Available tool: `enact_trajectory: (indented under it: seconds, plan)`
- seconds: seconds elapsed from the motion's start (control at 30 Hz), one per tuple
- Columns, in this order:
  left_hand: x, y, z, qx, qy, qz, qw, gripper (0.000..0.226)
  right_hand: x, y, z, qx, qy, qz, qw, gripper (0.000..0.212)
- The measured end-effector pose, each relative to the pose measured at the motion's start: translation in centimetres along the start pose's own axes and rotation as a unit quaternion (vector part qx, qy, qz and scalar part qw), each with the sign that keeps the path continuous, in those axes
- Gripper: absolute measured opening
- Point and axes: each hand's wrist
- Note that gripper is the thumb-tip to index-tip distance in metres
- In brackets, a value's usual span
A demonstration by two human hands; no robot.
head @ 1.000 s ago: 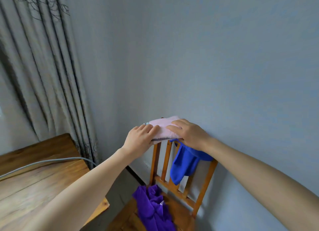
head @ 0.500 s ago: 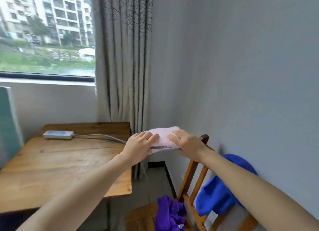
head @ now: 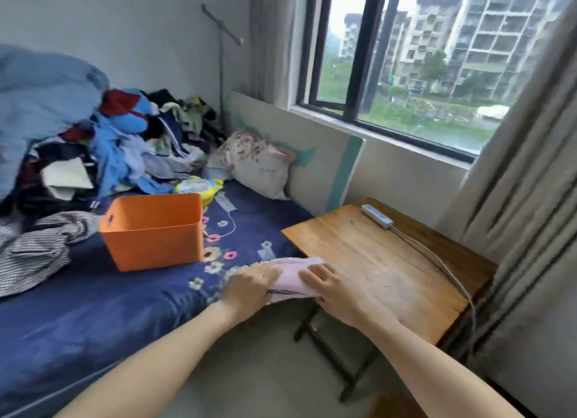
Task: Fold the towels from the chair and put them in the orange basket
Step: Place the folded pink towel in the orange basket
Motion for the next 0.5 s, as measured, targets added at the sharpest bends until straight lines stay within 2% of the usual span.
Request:
enact_trajectory:
  seconds: [0.13, 0.3, 0.4, 0.5]
  plan:
    - [4.4, 3.4, -6.1, 0.021, 0.084, 0.049, 0.995, 0.086, 5.5, -1.2, 6.1, 0.014, 0.074, 0.039, 0.996, 0.059]
    - [9.0, 6.5, -12.0, 0.029, 0.150, 0.087, 0.984, 0.087, 10.6, -3.7, 12.4, 0.055, 0.129, 0.054, 0.989, 0.048]
    - [12.3, 7.8, -15.4, 0.040, 0.178, 0.088, 0.979, 0.086, 13.8, -5.6, 16.2, 0.067, 0.159, 0.053, 0.984, 0.051]
    - [17.0, 9.9, -18.7, 0.034, 0.199, 0.088, 0.975, 0.084, 18.1, -7.1, 20.6, 0.044, 0.197, 0.075, 0.977, 0.058]
Point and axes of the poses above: each hand's wrist, its own z-axis towards the middle knuckle, its own y-axis out of the back of the hand, x = y × z, and after that the axes turned 4 degrees about z, right-handed
